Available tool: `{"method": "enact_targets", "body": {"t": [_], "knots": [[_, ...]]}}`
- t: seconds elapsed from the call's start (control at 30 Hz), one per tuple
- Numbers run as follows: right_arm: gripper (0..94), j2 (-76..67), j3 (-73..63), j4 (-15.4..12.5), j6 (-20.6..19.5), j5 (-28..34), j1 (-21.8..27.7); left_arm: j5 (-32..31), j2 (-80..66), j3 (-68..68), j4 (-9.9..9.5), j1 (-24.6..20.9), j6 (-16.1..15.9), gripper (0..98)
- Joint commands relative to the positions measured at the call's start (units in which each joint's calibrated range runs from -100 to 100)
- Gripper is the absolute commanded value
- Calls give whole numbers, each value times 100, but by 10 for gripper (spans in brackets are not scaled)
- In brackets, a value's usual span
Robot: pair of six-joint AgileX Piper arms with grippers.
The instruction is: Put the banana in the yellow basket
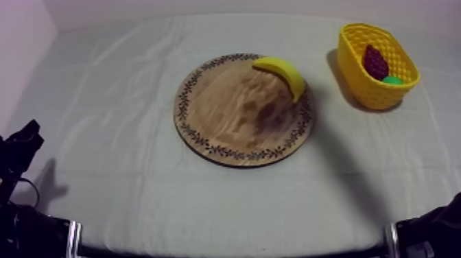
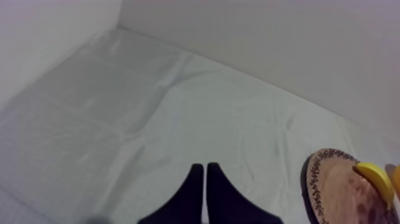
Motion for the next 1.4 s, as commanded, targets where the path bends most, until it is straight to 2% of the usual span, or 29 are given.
{"method": "enact_targets", "body": {"t": [0.0, 0.37, 0.9, 1.0, 1.2, 1.27, 1.37], "knots": [[6, 597, -109, 54, -38, 8, -61, 3, 0, 0, 1, -2, 0, 1], [6, 1688, 124, 164, -131, -251, -201, 3, 0, 0, 1, -2, 0, 1], [30, 2368, 1333, 516, -444, -1057, -330, 3, 0, 0, 1, -2, 0, 1], [233, 2420, 1375, 498, -423, -1098, -305, 3, 0, 0, 1, -2, 0, 1], [720, 2501, 1375, 492, -353, -1180, -256, 3, 0, 0, 1, -2, 0, 1], [818, 2510, 1368, 510, -349, -1239, -237, 3, 0, 0, 1, -2, 0, 1], [882, 2525, 1387, 513, -341, -1351, -209, 3, 0, 0, 1, -2, 0, 1]]}}
